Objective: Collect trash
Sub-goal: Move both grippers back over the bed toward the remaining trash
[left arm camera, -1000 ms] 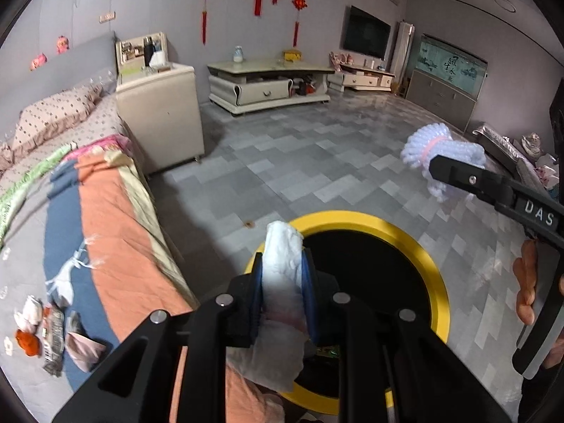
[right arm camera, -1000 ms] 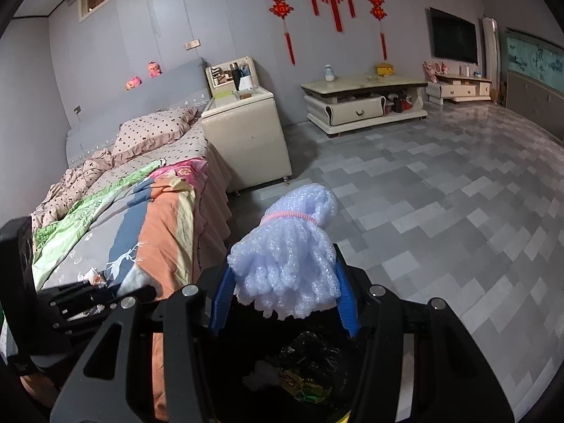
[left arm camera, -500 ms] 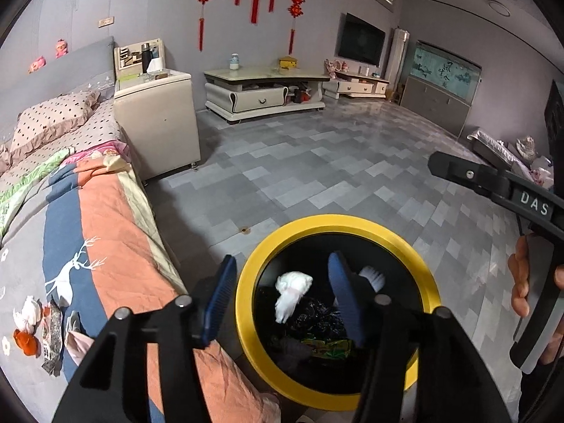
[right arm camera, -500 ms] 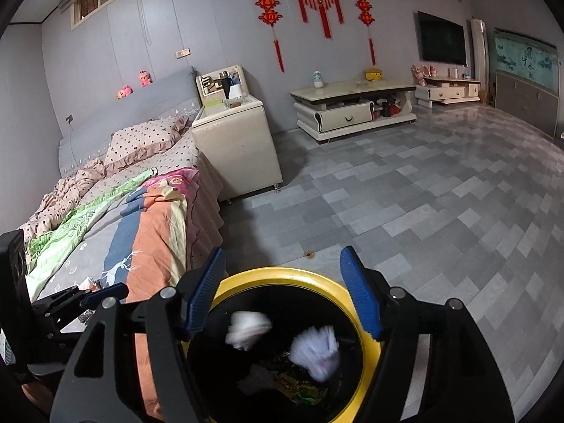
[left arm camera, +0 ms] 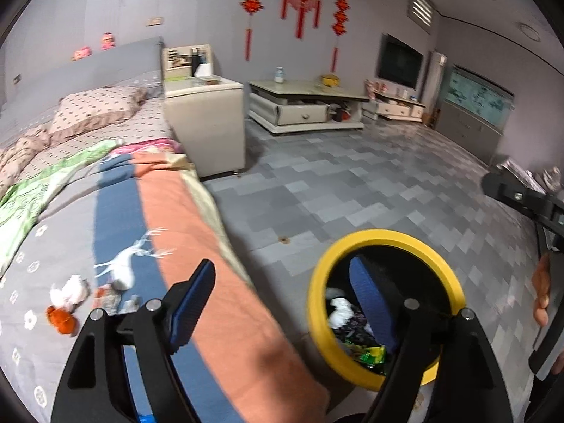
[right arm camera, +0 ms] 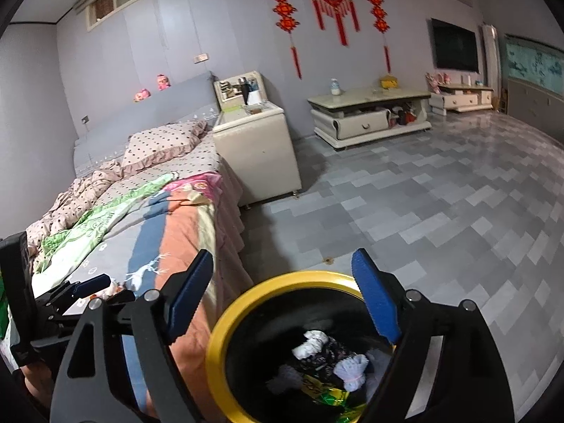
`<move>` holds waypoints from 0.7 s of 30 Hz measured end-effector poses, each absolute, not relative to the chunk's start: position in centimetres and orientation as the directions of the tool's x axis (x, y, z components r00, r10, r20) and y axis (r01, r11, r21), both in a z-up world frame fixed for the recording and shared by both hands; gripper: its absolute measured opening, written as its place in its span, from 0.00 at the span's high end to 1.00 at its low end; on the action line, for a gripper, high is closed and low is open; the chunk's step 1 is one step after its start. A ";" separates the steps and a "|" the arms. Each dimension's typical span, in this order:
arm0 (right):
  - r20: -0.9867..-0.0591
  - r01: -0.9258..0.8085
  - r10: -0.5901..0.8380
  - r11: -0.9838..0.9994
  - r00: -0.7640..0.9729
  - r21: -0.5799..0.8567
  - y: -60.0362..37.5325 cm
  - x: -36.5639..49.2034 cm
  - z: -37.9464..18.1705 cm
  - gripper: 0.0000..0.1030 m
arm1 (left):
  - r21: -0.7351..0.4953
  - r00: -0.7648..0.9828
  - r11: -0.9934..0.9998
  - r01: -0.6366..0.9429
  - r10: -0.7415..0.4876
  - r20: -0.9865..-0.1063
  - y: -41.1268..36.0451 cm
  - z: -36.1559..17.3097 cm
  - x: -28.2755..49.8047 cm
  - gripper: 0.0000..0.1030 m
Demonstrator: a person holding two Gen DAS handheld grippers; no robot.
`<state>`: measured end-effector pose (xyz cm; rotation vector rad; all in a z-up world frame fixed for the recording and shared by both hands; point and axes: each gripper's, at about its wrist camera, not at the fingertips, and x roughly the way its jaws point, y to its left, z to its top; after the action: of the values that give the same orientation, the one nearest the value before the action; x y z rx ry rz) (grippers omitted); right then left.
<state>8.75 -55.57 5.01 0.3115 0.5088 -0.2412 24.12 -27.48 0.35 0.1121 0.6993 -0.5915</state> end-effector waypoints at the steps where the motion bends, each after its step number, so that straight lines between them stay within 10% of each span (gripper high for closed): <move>1: -0.504 0.291 -0.144 0.930 0.851 0.226 -55.0 8.8 5.4 0.24 | -0.094 0.620 0.840 0.534 -0.465 -0.631 -26.6 0.6 24.3 0.26; 21: -0.479 0.062 0.036 0.980 0.877 0.188 -41.5 16.4 8.4 0.17 | -0.072 0.742 0.965 0.254 -0.242 -0.625 -9.8 1.6 28.6 0.23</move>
<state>16.36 -41.54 8.44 0.2010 0.5012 -0.0134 28.62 -9.82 1.60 0.0180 0.6820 -0.2715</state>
